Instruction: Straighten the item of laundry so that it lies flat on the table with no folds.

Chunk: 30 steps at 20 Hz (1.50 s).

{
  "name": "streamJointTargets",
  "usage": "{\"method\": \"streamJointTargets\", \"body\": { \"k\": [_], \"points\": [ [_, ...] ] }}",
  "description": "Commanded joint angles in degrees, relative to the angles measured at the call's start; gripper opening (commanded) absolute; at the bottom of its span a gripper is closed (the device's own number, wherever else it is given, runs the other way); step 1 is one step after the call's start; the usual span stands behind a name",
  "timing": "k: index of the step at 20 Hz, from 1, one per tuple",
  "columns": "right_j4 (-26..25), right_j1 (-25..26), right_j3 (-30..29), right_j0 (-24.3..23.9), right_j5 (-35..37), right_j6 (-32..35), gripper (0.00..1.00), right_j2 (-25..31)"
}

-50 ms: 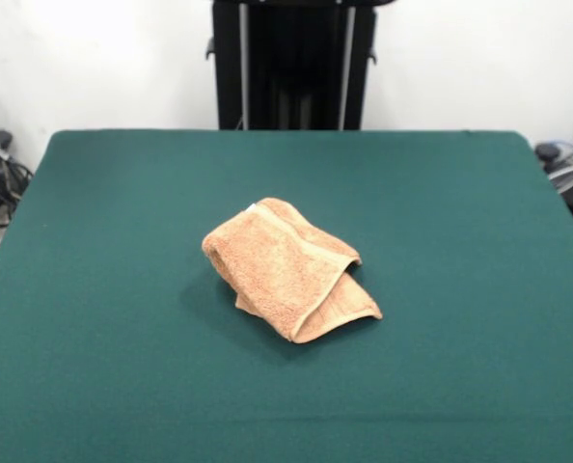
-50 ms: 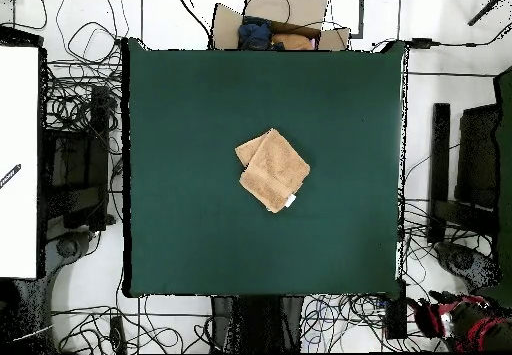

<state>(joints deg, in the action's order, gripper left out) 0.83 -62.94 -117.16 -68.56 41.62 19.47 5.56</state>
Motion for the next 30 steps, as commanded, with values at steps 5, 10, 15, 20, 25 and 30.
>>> {"method": "streamJointTargets", "body": {
  "k": [5,10,15,20,25,30],
  "points": [
    [-3.2,13.4,13.0,1.2,6.3,9.5,1.00,1.9],
    [-2.9,14.7,14.7,2.6,5.9,10.3,1.00,1.4],
    [-1.9,13.7,14.1,4.6,5.0,11.8,1.00,0.7],
    [-1.5,15.0,15.8,7.4,4.9,14.0,1.00,0.6],
    [-0.8,17.2,18.5,10.2,5.0,16.0,1.00,0.2],
    [0.3,20.3,21.7,13.3,4.7,18.2,1.00,-0.3]
  ]
}}
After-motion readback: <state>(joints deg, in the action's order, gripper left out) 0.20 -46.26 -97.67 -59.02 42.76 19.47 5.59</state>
